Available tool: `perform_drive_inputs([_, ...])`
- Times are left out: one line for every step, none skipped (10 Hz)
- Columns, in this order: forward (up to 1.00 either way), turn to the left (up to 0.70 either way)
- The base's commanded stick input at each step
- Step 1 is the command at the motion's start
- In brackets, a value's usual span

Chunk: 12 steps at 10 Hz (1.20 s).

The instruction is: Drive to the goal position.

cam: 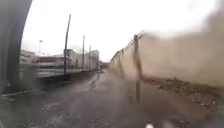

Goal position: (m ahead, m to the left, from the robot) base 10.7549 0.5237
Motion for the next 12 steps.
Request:
perform_drive_inputs([0.5,-0.48])
perform_drive_inputs([0.5,-0.34])
perform_drive_inputs([0.5,-0.06])
perform_drive_inputs([0.5,0.02])
perform_drive_inputs([0.5,0.02])
perform_drive_inputs([0.5,0.02])
perform_drive_inputs([0.5,0.02])
perform_drive_inputs([0.5,0.02])
perform_drive_inputs([0.5,0.02])
perform_drive_inputs([0.5,0.02])
perform_drive_inputs([0.5,0.02])
perform_drive_inputs([0.5,0.02])
